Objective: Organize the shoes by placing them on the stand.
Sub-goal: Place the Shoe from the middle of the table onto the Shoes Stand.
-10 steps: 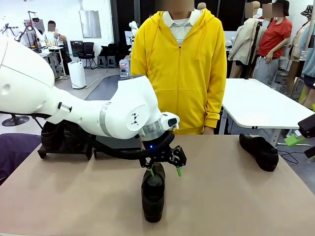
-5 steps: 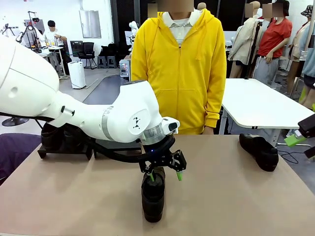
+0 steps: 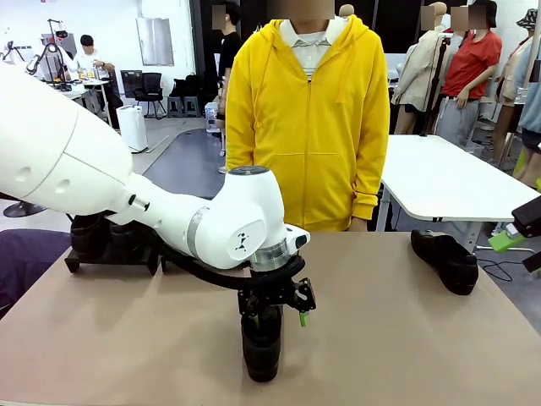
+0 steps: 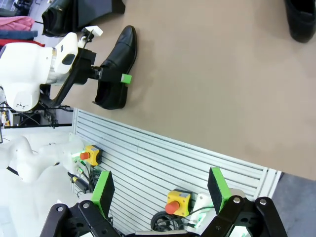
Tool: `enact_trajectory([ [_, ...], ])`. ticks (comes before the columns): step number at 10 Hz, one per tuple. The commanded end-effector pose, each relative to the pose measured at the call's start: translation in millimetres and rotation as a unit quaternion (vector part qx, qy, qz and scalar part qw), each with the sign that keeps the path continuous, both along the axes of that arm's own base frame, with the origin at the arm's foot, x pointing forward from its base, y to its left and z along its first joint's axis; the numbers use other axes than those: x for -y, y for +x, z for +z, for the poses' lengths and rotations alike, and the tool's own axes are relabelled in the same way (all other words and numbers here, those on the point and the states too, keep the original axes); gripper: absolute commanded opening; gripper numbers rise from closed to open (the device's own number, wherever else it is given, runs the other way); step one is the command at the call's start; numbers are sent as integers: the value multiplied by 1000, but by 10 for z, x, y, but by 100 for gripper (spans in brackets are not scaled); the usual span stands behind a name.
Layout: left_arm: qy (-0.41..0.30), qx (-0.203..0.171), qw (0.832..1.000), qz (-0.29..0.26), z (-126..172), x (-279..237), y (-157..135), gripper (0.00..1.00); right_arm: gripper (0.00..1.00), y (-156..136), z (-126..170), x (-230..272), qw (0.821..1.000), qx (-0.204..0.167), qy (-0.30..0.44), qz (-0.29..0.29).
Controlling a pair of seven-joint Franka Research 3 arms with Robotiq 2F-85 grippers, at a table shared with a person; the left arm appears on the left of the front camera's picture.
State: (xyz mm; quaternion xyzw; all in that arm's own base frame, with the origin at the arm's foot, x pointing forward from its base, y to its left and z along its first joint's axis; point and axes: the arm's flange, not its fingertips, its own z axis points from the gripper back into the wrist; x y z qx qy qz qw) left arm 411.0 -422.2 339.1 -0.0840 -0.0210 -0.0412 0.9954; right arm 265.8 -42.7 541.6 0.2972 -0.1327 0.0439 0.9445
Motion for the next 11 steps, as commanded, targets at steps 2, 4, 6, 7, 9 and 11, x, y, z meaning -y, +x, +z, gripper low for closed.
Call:
enact_trajectory([
  [2, 45, 17, 999, 26, 5, 101, 76, 40, 100, -13, 2, 33, 1000, 5, -6, 9],
  [4, 48, 10, 999, 22, -12, 113, 79, 0, 100, -13, 2, 33, 1000, 5, -6, 9],
  [6, 47, 8, 999, 17, -15, 118, 84, 0, 100, -13, 2, 33, 1000, 5, -6, 9],
  [7, 46, 7, 999, 17, -25, 120, 84, 0, 100, -13, 2, 33, 1000, 5, -6, 9],
  [9, 49, 0, 999, 20, -38, 110, 84, 0, 100, -13, 2, 33, 1000, 5, -6, 9],
  [11, 51, 0, 998, 19, -25, 95, 81, 0, 100, -13, 2, 33, 1000, 5, -6, 9],
])
